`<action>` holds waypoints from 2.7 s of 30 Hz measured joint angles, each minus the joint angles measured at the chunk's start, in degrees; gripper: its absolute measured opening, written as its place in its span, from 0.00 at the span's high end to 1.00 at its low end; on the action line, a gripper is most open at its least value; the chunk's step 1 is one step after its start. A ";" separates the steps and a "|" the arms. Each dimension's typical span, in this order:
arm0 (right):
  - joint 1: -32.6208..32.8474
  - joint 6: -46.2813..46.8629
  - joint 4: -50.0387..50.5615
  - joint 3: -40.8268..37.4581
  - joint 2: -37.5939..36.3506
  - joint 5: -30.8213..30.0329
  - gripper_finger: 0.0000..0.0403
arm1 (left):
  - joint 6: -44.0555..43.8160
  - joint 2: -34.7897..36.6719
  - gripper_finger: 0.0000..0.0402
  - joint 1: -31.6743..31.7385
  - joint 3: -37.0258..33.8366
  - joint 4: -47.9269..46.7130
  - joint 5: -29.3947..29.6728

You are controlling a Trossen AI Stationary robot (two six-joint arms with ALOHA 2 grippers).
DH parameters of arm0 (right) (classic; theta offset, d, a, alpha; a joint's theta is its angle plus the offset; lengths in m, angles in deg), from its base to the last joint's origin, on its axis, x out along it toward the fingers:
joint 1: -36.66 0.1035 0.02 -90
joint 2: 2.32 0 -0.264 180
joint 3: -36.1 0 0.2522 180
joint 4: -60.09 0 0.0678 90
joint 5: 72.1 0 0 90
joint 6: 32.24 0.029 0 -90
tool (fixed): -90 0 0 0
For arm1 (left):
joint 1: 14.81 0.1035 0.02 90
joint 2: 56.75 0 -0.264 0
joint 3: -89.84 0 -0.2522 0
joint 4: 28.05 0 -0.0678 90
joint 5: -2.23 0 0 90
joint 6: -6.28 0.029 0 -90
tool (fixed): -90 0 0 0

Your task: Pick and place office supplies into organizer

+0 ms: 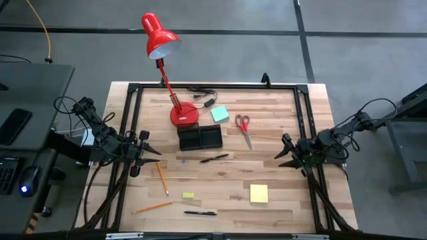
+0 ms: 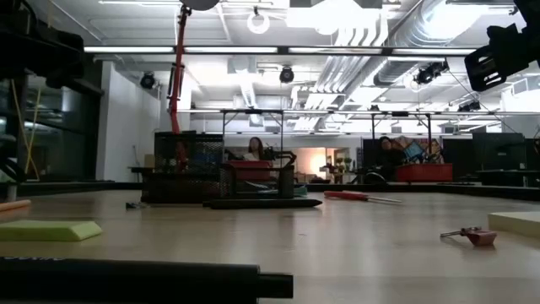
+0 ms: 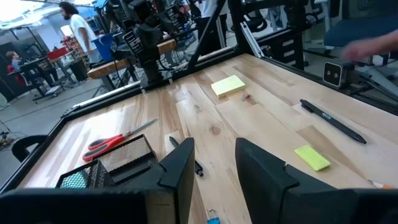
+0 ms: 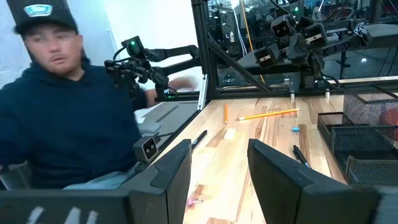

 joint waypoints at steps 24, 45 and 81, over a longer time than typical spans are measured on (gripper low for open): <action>-0.03 17.31 -2.47 -0.28 0.02 -19.34 0.63 | 0.01 0.02 0.74 0.00 0.00 0.02 0.00; -0.07 22.22 -0.58 -0.26 3.32 -43.81 0.63 | -1.66 0.00 0.74 0.02 0.02 2.74 2.48; -35.68 28.25 25.20 44.91 65.82 -13.91 0.63 | 4.34 0.00 0.74 0.02 0.02 7.62 16.29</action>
